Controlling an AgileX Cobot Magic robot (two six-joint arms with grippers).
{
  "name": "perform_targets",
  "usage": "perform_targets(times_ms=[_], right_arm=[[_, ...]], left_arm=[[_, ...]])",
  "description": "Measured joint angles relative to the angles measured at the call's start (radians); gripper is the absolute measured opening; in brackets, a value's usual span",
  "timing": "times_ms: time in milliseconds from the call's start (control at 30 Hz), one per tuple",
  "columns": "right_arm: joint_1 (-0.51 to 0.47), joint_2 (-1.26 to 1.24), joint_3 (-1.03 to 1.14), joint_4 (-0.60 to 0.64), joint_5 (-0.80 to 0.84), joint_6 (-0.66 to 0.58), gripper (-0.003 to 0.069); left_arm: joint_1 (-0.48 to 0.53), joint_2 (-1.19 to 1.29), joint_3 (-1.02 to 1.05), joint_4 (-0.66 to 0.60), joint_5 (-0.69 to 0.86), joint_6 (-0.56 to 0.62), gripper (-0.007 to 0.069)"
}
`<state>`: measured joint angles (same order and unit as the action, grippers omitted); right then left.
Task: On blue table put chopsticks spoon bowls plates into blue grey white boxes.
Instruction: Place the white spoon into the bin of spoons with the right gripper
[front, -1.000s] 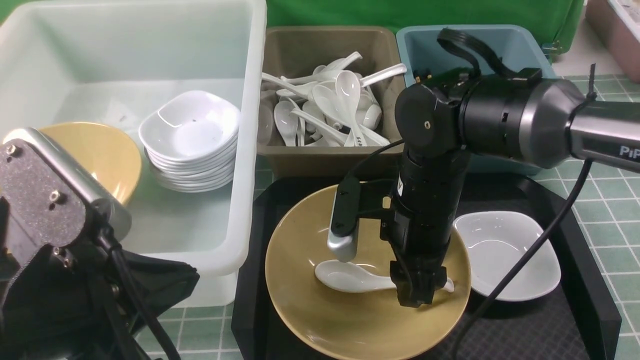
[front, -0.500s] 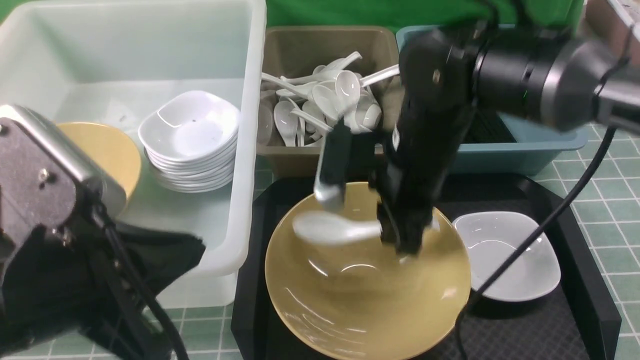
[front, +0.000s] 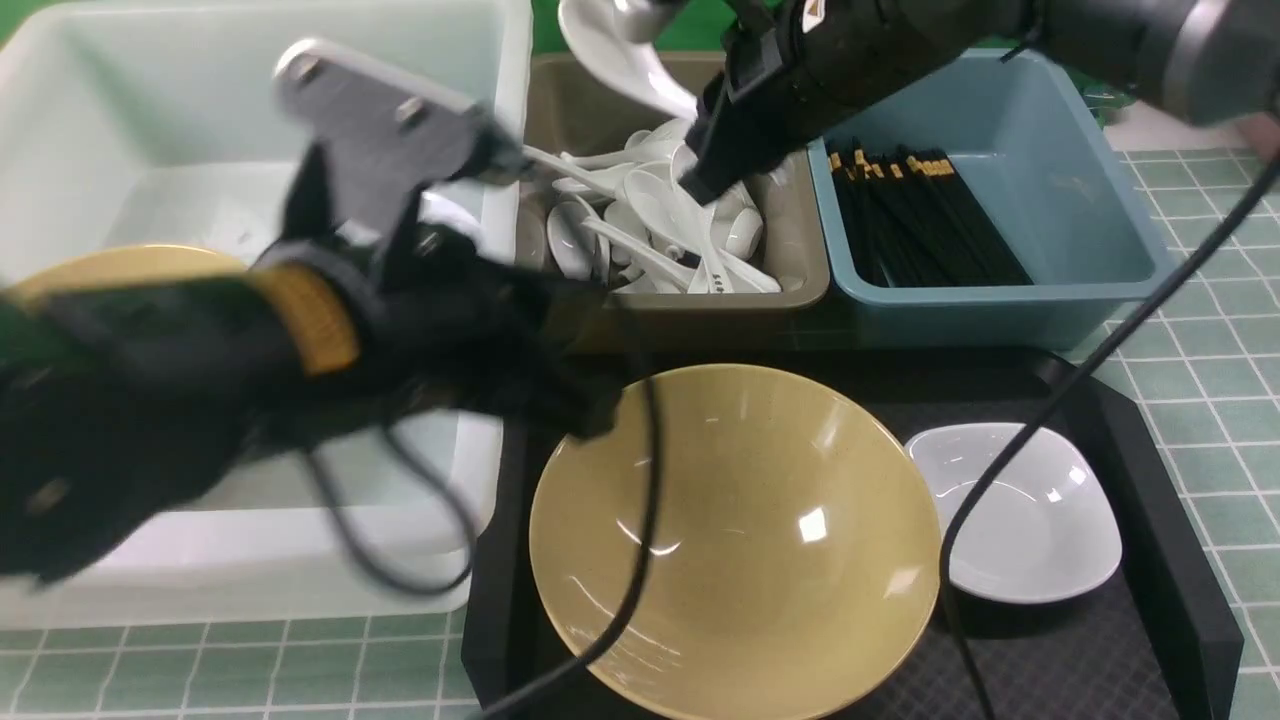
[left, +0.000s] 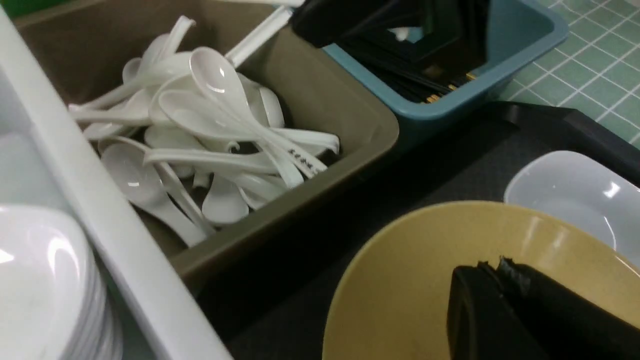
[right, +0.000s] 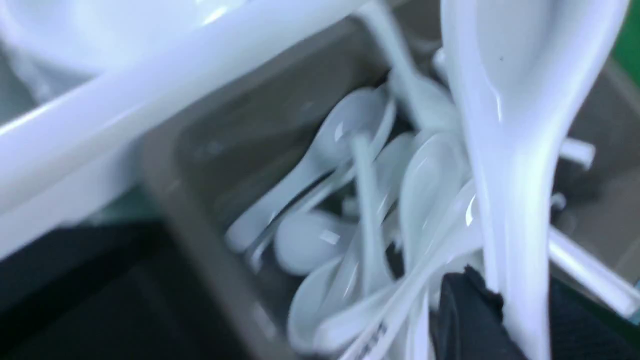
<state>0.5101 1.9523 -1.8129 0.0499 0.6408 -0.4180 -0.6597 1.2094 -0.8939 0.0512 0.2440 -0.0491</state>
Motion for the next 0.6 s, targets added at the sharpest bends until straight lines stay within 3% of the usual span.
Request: perform_targets(times_ms=[367,600], right_arm=[[-0.014,0.172,0.001,0.002,-0.202,0.086,0.0183],[-0.023,0.157,-0.018,0.003,-0.123,0.133,0.0453]], left_arm=[[0.000,0.080,-0.049,0.029,0.138,0.000,0.0001],[0.072,0.080,-0.090,-0.038,0.424,0.028,0.0001]])
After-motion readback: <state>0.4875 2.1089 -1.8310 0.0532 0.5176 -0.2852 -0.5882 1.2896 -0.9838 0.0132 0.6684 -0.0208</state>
